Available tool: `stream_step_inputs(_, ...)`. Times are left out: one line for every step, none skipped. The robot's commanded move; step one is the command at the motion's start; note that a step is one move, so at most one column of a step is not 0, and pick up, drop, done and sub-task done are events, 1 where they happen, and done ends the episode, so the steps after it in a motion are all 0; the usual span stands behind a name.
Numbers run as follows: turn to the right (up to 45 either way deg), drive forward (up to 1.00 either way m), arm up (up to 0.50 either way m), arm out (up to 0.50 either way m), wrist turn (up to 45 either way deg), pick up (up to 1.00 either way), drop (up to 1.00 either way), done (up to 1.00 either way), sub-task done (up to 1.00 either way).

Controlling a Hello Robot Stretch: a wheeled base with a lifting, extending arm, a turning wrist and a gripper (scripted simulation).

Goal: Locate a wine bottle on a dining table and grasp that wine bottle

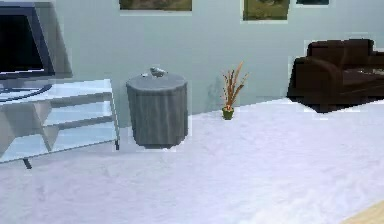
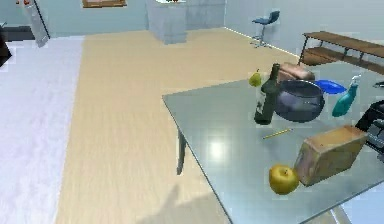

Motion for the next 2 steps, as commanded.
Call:
stream_step_inputs(-21.0,0.00,0.00,0.00,0.0,0.00,0.00,0.00,0.00)
stream_step_inputs(0.0,0.15,0.00,0.00,0.0,0.00,0.00,0.00,0.00)
